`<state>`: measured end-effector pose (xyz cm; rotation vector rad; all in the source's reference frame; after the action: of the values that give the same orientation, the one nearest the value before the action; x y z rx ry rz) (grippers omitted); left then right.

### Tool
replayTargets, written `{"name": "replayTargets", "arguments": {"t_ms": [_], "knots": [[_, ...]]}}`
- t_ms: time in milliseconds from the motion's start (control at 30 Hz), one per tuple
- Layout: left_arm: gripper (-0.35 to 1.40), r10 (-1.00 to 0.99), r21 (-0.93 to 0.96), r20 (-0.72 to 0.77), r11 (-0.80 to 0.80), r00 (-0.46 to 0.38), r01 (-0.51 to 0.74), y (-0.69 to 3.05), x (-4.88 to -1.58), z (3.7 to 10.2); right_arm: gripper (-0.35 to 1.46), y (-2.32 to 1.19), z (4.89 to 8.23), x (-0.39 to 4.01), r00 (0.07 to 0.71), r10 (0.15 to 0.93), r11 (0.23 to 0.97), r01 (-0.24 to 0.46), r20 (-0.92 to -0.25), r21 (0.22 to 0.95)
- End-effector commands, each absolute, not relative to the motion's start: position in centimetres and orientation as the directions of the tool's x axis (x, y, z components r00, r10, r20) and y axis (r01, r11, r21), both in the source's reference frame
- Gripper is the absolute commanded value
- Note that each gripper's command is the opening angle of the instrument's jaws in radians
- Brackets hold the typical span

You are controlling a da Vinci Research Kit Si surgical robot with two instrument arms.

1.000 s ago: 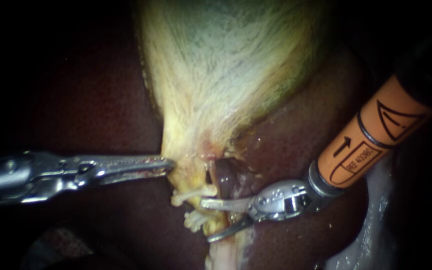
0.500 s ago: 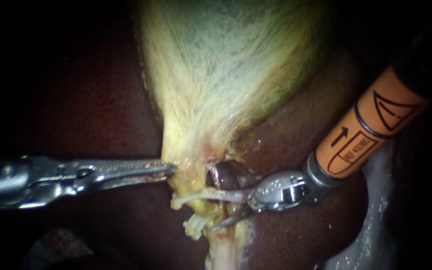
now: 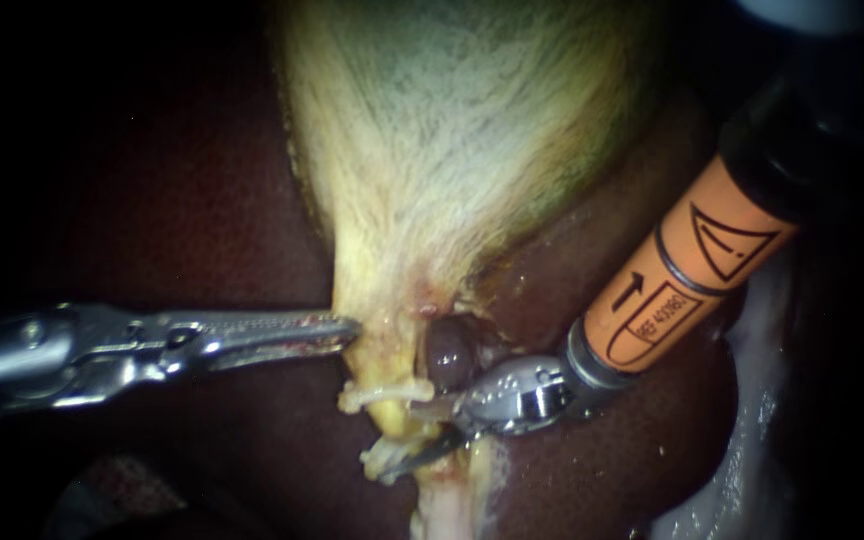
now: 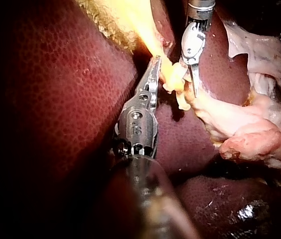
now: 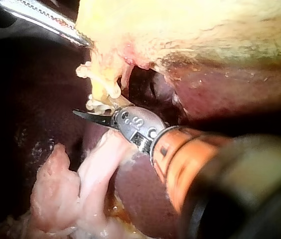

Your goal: Go to the cutting position left tube

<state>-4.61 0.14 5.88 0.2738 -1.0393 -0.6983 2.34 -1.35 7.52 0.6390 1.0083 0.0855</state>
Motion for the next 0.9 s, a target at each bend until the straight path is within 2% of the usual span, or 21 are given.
{"name": "replayTargets", "arguments": {"t_ms": [33,233,433,900], "knots": [[-0.15,-0.646,0.522,0.694,0.755,0.318,0.396,0.15,-4.62,5.89,1.23,-1.35,7.53,2.37,0.541,0.360,0.814,0.216,-0.760,0.539],[-0.15,-0.645,0.525,0.695,0.757,0.318,0.388,0.13,-4.73,5.94,1.21,-1.35,7.55,2.50,0.523,0.386,0.806,0.209,-0.759,0.554],[-0.15,-0.644,0.531,0.695,0.759,0.319,0.377,0.11,-4.84,5.98,1.21,-1.35,7.59,2.51,0.533,0.454,0.771,0.167,-0.714,0.614],[-0.15,-0.644,0.531,0.695,0.760,0.319,0.375,0.10,-4.86,5.97,1.20,-1.36,7.62,2.51,0.543,0.495,0.740,0.145,-0.678,0.656]]}}
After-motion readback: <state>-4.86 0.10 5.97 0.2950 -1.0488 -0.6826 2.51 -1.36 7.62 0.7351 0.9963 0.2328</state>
